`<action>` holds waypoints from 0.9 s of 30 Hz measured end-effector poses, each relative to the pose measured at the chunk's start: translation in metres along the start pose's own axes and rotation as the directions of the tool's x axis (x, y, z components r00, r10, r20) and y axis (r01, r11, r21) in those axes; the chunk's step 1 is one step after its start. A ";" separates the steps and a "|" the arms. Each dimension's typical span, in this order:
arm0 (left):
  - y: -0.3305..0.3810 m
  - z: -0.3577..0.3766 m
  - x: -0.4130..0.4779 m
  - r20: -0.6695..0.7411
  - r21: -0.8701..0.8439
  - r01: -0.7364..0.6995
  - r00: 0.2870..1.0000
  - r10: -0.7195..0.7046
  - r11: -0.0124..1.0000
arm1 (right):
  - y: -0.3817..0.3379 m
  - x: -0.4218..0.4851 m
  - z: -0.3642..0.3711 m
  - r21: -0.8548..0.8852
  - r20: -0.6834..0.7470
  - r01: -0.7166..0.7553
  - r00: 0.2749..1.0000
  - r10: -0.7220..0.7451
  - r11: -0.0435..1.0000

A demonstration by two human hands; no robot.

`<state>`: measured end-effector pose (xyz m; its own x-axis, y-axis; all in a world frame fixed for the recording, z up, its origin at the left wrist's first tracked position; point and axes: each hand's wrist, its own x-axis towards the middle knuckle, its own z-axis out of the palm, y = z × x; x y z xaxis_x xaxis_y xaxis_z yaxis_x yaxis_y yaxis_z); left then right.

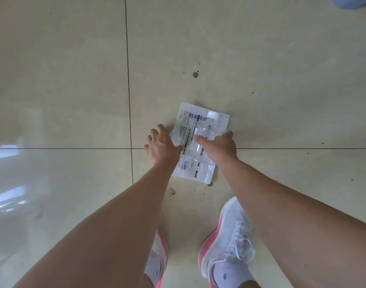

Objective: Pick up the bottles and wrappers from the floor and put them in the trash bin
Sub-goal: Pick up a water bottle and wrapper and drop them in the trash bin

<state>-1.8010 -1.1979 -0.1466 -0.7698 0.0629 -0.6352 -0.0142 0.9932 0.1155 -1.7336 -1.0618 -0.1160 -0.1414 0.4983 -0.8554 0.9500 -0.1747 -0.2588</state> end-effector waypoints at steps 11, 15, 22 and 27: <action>0.001 -0.105 -0.048 0.149 -0.192 0.164 0.979 -0.136 0.968 | -0.047 -0.078 -0.077 -0.168 0.009 0.114 0.993 -0.114 0.979; -0.003 -0.215 -0.099 0.110 -0.349 0.201 0.979 -0.173 0.915 | -0.116 -0.177 -0.142 -0.259 0.009 0.249 0.967 -0.255 0.933; 0.015 -0.488 -0.244 0.021 -0.665 0.172 0.977 -0.212 0.727 | -0.294 -0.439 -0.261 -0.381 0.097 0.547 0.826 -0.556 0.746; -0.012 -0.640 -0.384 -0.189 -0.728 0.063 0.939 -0.287 0.683 | -0.365 -0.631 -0.301 -0.421 0.240 0.743 0.645 -0.726 0.521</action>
<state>-1.9135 -1.2967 0.5844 -0.8392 -0.2446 -0.4857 -0.5223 0.6111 0.5947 -1.9068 -1.0568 0.6533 -0.8475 0.2446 -0.4710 0.5068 0.6366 -0.5812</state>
